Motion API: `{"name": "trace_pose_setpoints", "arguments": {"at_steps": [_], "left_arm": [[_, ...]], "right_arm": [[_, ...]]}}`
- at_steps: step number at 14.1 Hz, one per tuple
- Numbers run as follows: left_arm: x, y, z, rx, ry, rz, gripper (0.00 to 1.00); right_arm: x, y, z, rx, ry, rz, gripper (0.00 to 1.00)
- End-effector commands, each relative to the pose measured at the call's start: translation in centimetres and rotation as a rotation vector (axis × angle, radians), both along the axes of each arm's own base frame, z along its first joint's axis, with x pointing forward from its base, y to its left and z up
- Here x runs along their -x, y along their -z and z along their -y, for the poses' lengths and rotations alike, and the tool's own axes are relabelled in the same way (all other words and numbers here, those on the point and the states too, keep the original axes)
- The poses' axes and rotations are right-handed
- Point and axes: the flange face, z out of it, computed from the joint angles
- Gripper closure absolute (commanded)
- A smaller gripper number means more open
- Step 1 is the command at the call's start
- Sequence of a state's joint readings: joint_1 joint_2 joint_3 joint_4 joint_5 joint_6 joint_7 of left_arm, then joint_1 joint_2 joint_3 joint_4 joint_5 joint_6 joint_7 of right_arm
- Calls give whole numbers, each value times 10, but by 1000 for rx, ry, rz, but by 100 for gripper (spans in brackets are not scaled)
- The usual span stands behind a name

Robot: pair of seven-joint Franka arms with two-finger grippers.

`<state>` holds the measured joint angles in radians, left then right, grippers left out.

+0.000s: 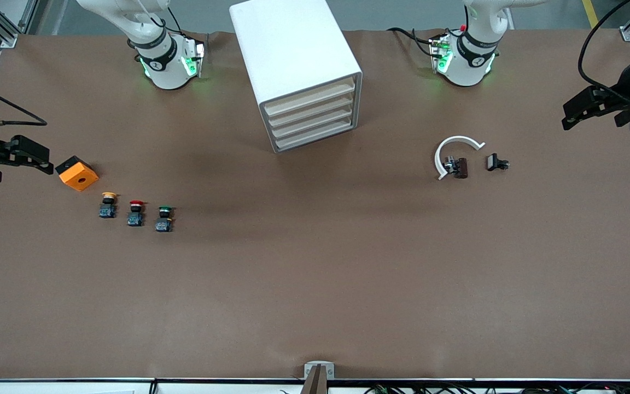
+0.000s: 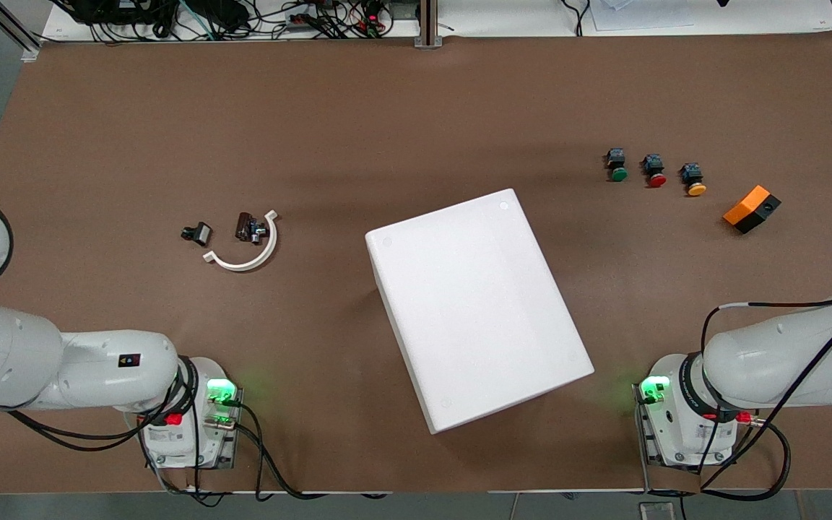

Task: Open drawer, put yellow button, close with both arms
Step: 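Reach the left gripper toward the drawer handle while the right gripper moves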

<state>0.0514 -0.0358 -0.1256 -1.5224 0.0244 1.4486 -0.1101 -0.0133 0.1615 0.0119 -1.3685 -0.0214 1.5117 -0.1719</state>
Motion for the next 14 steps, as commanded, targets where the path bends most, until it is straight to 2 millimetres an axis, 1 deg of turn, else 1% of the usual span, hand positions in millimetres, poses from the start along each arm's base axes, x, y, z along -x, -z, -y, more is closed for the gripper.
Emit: {"name": "trace_pose_setpoints", "arguments": {"at_steps": [1, 4, 7, 10, 11, 12, 14], "left_arm": [[-2, -4, -1, -19, 21, 5, 0], [-3, -4, 0, -19, 21, 5, 0], [-22, 27, 0, -14, 28, -49, 0], [-45, 65, 10, 5, -25, -82, 0], [-55, 82, 19, 11, -56, -94, 0], [-61, 97, 33, 16, -108, -106, 0], [-74, 141, 69, 4, -251, -167, 0]], "right_arm": [[2, -6, -5, 6, -18, 3, 0], [2, -6, -6, 6, -19, 3, 0], [2, -6, -6, 6, -19, 3, 0], [2, -6, -6, 6, -19, 4, 0], [1, -6, -6, 6, -19, 6, 0], [1, -6, -4, 6, -18, 6, 0], [-1, -1, -3, 8, -18, -2, 0]]}}
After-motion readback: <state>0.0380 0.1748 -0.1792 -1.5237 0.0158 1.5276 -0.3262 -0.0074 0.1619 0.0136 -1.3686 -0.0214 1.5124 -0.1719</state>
